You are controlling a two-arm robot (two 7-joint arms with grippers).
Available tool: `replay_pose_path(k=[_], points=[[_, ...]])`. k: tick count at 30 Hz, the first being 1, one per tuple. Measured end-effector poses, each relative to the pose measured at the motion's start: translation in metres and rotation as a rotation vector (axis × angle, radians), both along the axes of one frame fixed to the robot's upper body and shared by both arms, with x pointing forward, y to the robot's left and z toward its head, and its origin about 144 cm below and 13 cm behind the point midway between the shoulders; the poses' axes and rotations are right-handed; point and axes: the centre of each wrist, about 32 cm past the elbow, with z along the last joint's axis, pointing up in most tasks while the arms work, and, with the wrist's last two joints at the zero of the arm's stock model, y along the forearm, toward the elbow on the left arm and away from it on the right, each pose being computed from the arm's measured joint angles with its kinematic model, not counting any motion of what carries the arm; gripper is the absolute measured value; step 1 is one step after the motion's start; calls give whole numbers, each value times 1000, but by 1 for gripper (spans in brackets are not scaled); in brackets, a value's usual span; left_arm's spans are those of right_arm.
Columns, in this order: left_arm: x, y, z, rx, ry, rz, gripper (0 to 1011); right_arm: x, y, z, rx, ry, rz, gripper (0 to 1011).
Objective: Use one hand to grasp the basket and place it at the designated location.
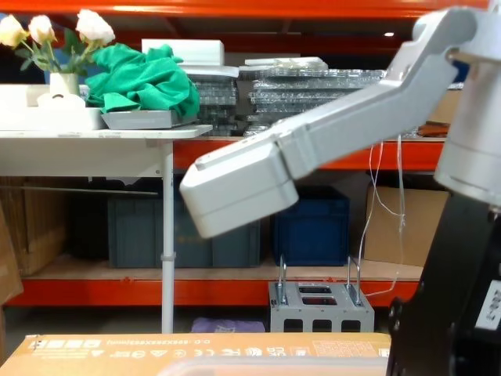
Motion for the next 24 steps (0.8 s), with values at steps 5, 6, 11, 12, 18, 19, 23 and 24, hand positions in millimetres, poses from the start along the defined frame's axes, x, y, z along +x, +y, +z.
replay_pose_path(k=[5, 6, 11, 12, 18, 19, 23, 24], points=[[0, 0, 0, 0, 0, 0, 0, 2, 3, -8, -4, -5, -17, 234], [0, 0, 0, 0, 0, 0, 0, 2, 3, -8, -5, -5, -19, 234], [0, 0, 0, 0, 0, 0, 0, 4, 5, -12, -12, -5, -28, 234], [0, 0, 0, 0, 0, 0, 0, 5, 6, -13, -16, -4, -30, 234], [0, 0, 0, 0, 0, 0, 0, 6, 7, -17, -30, -1, -30, 234], [0, 0, 0, 0, 0, 0, 0, 6, 7, -17, -32, -2, -30, 234], [0, 0, 0, 0, 0, 0, 0, 5, 7, -21, -40, 6, -27, 303], [0, 0, 0, 0, 0, 0, 0, 5, 7, -21, -40, 5, -27, 328]])
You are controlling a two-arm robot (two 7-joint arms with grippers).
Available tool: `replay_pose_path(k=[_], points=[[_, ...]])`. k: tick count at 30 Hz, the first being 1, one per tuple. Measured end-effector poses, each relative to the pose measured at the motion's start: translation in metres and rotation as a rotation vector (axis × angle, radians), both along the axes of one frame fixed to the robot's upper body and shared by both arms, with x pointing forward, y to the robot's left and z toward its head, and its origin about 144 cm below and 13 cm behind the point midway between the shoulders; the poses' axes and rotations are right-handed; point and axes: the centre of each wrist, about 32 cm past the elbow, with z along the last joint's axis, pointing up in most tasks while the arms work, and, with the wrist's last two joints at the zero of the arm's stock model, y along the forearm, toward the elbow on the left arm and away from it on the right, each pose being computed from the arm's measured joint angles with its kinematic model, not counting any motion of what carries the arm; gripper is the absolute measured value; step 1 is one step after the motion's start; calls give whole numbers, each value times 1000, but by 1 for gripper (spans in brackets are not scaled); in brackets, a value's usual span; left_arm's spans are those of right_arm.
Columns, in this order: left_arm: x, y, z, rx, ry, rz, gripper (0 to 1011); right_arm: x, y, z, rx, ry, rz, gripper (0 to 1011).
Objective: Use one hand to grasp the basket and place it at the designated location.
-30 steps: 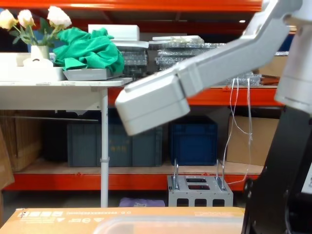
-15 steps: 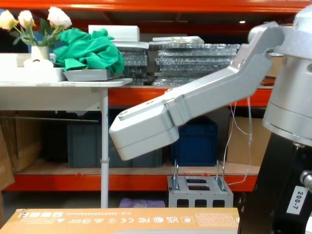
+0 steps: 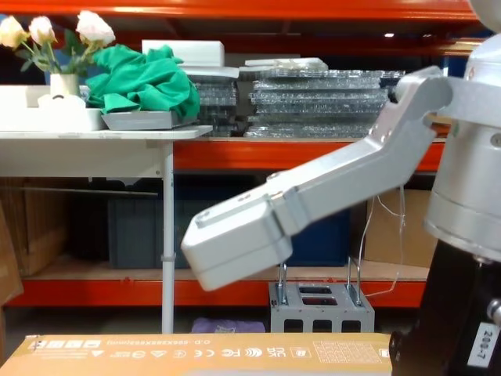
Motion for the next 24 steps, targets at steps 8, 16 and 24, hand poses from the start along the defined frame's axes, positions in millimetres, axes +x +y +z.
replay_pose_path(k=[8, 16, 24], points=[[0, 0, 0, 0, 0, 0, 0, 4, -6, 8, 25, 2, 6, 596], [0, 0, 0, 0, 0, 0, 0, 4, -13, 19, 51, -1, 0, 831], [0, 0, 0, 0, 0, 0, 0, 3, -23, 34, 83, -3, -4, 1000]])
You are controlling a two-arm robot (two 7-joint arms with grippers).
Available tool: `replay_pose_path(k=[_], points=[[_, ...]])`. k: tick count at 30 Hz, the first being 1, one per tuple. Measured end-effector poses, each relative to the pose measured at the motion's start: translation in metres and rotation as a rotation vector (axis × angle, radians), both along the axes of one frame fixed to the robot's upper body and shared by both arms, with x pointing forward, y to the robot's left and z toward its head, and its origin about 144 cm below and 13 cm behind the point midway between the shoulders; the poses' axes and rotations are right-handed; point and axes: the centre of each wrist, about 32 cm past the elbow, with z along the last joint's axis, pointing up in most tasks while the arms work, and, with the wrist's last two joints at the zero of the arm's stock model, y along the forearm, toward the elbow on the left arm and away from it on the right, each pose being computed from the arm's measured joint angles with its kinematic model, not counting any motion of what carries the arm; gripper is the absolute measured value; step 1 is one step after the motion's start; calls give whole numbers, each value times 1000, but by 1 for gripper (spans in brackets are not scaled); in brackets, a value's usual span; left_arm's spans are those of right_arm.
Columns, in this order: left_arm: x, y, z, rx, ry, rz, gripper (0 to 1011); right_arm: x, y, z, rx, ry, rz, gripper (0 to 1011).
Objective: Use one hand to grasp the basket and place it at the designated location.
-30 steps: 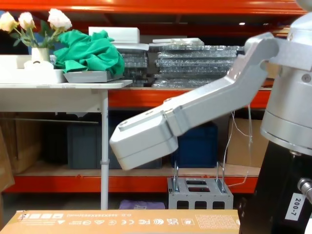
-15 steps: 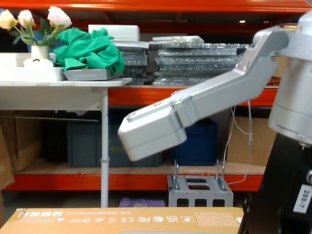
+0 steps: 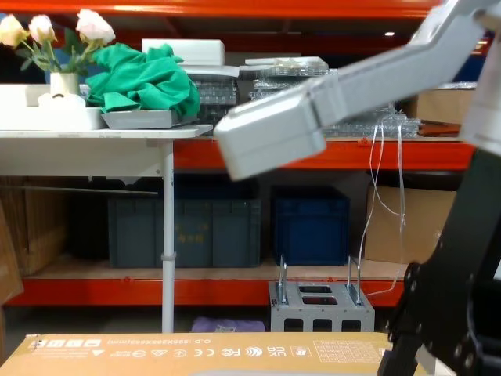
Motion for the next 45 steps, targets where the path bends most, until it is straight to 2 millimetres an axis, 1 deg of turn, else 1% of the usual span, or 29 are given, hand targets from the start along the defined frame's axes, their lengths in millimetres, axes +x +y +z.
replay_pose_path(k=[11, 22, 27, 33, 45], points=[[0, 0, 0, 0, 0, 0, 0, -3, -18, 25, 49, 0, -8, 1000], [0, 0, 0, 0, 0, 0, 0, -3, -29, 38, 74, 1, -5, 1000], [0, 0, 0, 0, 0, 0, 0, -3, -29, 37, 73, 5, -2, 1000], [0, 0, 0, 0, 0, 0, 0, -2, -24, 33, 60, 9, 3, 1000], [0, 0, 0, 0, 0, 0, 0, 3, -2, 17, 22, 4, -6, 1000]])
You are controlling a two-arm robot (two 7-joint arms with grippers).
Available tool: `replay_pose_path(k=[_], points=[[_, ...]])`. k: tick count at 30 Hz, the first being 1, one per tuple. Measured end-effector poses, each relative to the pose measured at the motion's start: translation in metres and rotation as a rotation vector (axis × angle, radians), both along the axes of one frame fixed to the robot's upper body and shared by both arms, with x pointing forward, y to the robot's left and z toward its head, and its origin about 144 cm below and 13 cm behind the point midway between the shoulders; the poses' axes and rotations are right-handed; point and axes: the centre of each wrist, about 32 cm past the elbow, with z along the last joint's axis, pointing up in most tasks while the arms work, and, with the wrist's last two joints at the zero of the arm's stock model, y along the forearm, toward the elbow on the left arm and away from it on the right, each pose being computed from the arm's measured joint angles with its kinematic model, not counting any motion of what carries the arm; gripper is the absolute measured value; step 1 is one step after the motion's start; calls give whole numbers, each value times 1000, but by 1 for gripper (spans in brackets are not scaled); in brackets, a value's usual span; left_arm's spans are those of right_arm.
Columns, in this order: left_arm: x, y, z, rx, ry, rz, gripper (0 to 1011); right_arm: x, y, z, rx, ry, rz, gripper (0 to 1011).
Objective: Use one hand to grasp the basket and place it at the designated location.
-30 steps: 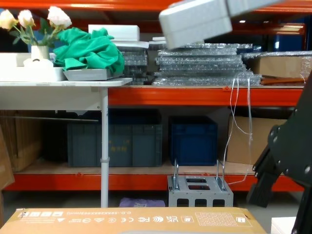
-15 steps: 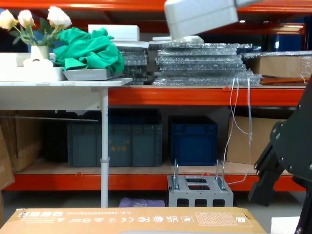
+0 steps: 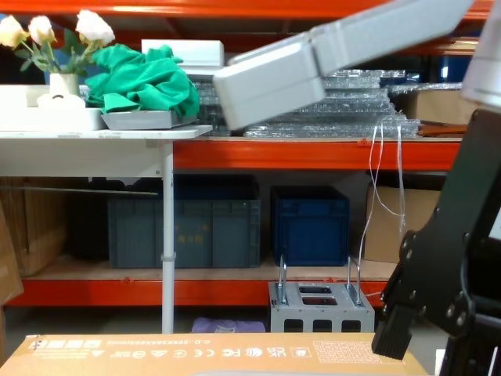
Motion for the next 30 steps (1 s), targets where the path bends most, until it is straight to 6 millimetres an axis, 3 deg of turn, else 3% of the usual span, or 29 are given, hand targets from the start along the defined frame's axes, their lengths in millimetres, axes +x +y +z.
replay_pose_path(k=[19, 30], points=[[0, 0, 0, 0, 0, 0, 0, 7, 29, -27, -72, -16, -18, 1000], [0, 0, 0, 0, 0, 0, 0, 8, 35, -39, -108, -21, -23, 1000]])
